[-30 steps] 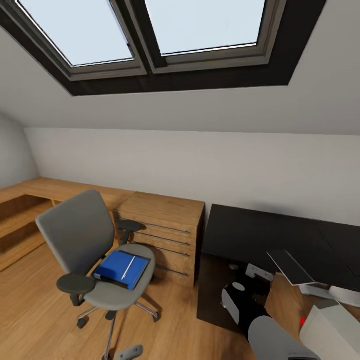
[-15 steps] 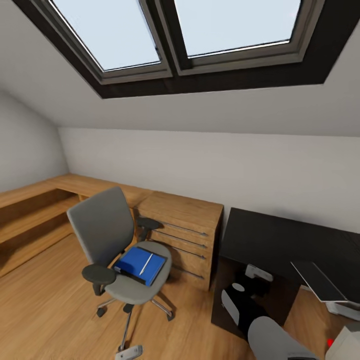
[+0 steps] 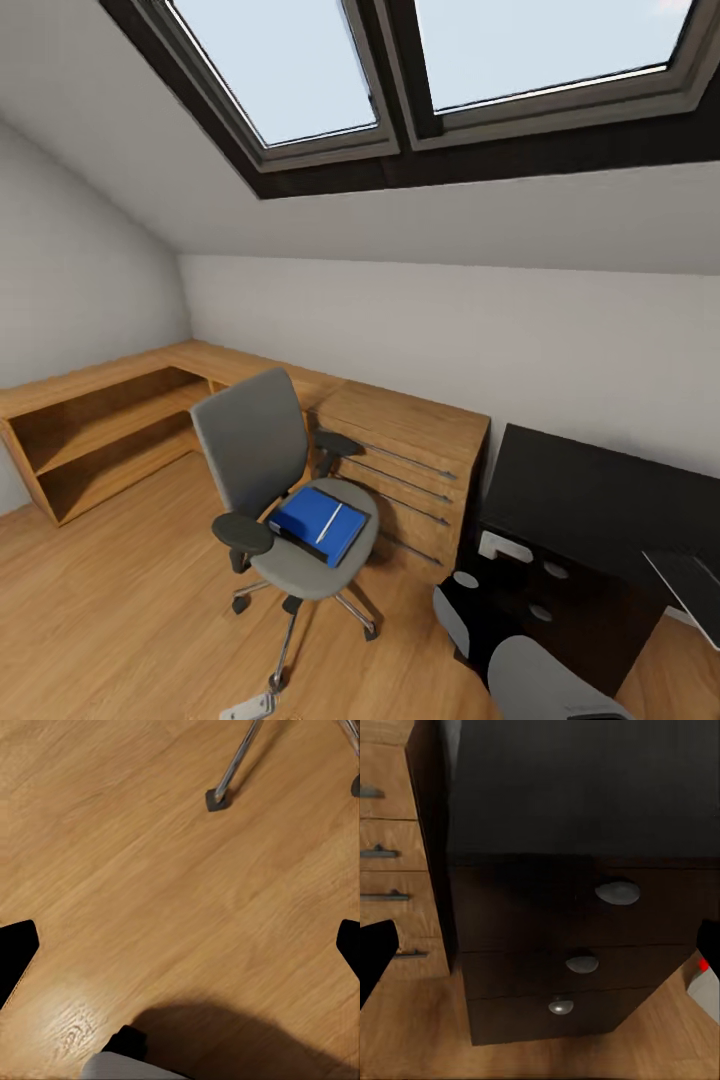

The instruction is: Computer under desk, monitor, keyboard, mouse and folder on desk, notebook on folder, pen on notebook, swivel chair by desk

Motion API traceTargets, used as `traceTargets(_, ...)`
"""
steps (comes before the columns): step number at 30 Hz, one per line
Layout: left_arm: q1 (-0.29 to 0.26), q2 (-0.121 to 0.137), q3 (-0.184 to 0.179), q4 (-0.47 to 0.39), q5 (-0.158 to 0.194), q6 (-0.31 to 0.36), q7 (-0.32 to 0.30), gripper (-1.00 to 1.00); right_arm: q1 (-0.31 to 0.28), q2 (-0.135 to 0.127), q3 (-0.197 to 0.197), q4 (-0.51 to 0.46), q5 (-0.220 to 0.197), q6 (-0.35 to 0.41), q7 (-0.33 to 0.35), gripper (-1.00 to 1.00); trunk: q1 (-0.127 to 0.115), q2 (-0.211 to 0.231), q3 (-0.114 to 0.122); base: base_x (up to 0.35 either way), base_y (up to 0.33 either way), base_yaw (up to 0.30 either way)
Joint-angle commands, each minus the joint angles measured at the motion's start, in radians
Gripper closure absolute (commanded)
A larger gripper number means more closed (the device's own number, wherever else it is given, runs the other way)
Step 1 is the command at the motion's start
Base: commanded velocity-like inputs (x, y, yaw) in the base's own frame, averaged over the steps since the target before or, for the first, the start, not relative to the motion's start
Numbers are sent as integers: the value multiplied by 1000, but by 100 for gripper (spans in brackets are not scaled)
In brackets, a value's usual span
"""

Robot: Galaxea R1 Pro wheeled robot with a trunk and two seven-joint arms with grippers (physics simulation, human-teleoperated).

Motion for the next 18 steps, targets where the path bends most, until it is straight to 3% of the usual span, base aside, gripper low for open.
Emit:
traceTargets(1, -2, 2, -4, 19, 5, -4, 6, -100, -1, 10, 10, 1, -8, -8, -1, -100, 0, -1, -1, 0, 0, 279)
traceTargets(18, -2, 29, 7, 30, 4, -30, 5, -100, -1, 17, 34, 12, -8, -9, -1, -100, 0, -1, -1, 0, 0, 279)
